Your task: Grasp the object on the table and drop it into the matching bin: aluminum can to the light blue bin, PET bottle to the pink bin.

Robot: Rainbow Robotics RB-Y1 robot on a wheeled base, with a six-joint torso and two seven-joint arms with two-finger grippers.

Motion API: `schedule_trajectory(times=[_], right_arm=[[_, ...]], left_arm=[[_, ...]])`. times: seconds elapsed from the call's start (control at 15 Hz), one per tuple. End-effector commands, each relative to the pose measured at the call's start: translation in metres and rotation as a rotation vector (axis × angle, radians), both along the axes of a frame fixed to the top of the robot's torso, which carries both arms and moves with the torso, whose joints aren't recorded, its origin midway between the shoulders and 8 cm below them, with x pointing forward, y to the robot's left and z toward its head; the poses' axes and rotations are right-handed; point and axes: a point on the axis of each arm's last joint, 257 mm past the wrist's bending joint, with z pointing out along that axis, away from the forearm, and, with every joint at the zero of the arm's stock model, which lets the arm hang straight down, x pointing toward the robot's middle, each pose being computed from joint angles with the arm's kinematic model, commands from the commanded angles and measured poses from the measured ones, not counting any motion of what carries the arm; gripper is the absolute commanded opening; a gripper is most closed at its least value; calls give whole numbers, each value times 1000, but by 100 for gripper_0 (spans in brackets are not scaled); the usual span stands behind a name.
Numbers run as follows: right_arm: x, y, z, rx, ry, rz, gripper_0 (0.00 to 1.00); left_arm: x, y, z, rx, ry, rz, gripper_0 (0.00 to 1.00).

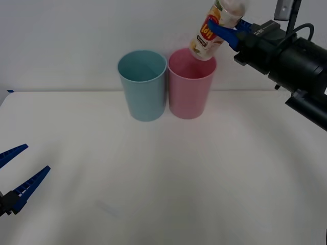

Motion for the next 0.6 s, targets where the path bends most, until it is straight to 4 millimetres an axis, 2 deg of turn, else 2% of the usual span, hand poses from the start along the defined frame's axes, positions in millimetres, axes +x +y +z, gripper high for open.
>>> schedule_trajectory(times=[0.07, 0.33, 0.6], right_arm=[[19, -11, -5, -80, -56, -56, 0], [35, -21, -16, -103, -40, -92, 0], [42, -18, -29, -117, -23, -110, 0]], left_arm=[[0, 0, 0, 0, 0, 0, 100], [0, 0, 0, 0, 0, 0, 100], [0, 0, 0, 0, 0, 0, 100]])
